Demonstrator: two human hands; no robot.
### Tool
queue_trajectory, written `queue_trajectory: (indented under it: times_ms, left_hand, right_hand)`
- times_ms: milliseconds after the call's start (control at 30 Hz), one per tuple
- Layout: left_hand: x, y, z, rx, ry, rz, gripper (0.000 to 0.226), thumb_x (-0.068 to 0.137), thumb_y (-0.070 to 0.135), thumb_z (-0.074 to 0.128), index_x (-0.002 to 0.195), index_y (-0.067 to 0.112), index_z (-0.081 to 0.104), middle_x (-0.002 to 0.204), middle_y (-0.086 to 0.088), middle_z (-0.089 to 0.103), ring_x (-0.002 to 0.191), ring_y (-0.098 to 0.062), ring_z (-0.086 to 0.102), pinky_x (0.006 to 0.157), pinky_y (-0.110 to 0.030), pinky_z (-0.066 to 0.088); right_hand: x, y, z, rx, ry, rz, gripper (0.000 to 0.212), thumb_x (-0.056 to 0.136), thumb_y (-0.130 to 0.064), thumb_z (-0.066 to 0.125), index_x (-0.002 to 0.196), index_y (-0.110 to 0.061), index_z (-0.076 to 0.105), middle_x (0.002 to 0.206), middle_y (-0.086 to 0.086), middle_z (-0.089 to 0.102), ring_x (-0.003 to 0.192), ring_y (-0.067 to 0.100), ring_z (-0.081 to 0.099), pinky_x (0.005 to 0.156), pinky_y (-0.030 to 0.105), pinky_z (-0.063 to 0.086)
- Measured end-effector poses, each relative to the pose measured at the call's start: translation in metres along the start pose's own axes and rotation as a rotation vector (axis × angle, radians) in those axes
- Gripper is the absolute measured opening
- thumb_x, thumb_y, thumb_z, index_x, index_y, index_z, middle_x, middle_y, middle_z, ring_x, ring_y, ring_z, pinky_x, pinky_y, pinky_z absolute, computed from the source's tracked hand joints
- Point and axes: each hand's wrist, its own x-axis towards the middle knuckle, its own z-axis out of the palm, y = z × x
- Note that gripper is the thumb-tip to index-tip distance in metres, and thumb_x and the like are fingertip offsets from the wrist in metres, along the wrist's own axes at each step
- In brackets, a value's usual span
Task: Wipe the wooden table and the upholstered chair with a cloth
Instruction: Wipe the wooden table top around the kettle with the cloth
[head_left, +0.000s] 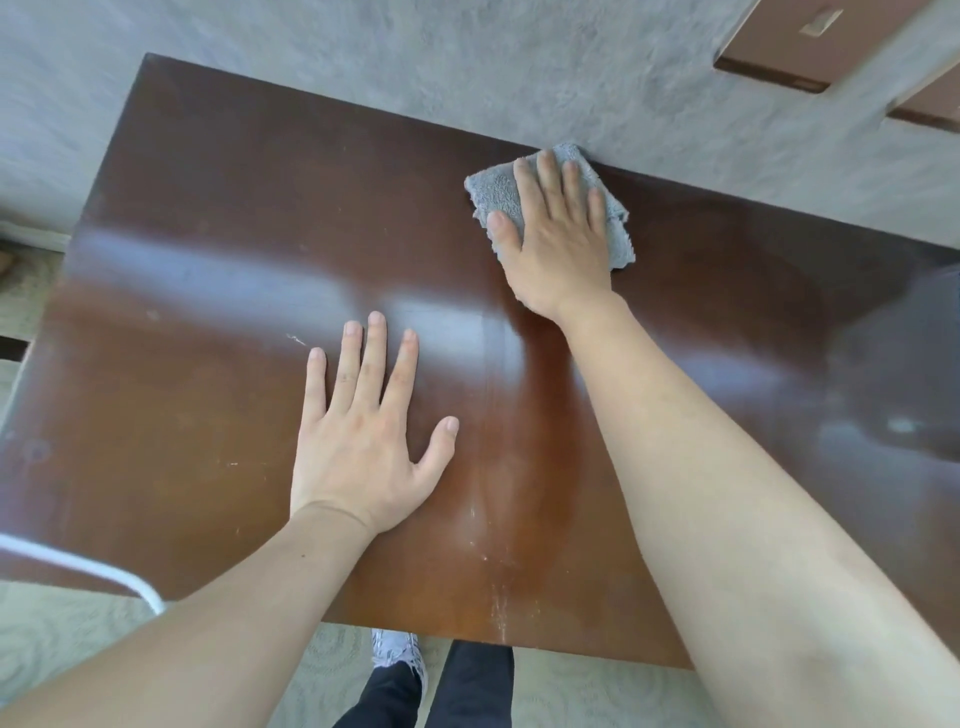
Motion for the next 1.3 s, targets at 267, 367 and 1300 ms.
queue_trajectory:
  times_ms: [267, 367, 1300]
  left_hand:
    - [0.001, 0.0, -0.003, -0.005, -0.026, 0.003, 0.081, 0.096, 0.06, 0.027, 0.161, 0.012, 0.026, 0.168, -0.017, 0.015, 0.156, -0.032, 0.01, 0.123, -0.057, 0.011]
    - [0.001, -0.001, -0.005, -0.036, -0.033, 0.009, 0.077, 0.099, 0.058, 0.019, 0.16, 0.012, 0.026, 0.168, -0.017, 0.015, 0.156, -0.032, 0.01, 0.124, -0.056, 0.01]
    - [0.0, -0.001, -0.004, -0.083, -0.043, -0.018, 0.072, 0.102, 0.057, 0.012, 0.162, 0.018, 0.021, 0.169, -0.011, 0.013, 0.156, -0.027, 0.007, 0.125, -0.049, 0.005]
  right_hand:
    - [-0.122, -0.01, 0.021, -0.026, 0.001, -0.083, 0.065, 0.103, -0.049, 0.026, 0.159, -0.022, 0.01, 0.167, 0.0, 0.0, 0.153, 0.019, -0.008, 0.124, 0.044, -0.004]
    - [-0.181, -0.02, 0.037, -0.024, 0.022, -0.063, 0.065, 0.102, -0.047, 0.029, 0.159, -0.019, 0.014, 0.167, 0.002, 0.004, 0.154, 0.02, -0.004, 0.124, 0.048, 0.006]
    - [-0.047, -0.007, 0.026, -0.033, 0.163, 0.247, 0.07, 0.104, -0.054, 0.017, 0.158, -0.014, -0.001, 0.167, 0.005, 0.001, 0.154, 0.023, -0.001, 0.124, 0.045, 0.0]
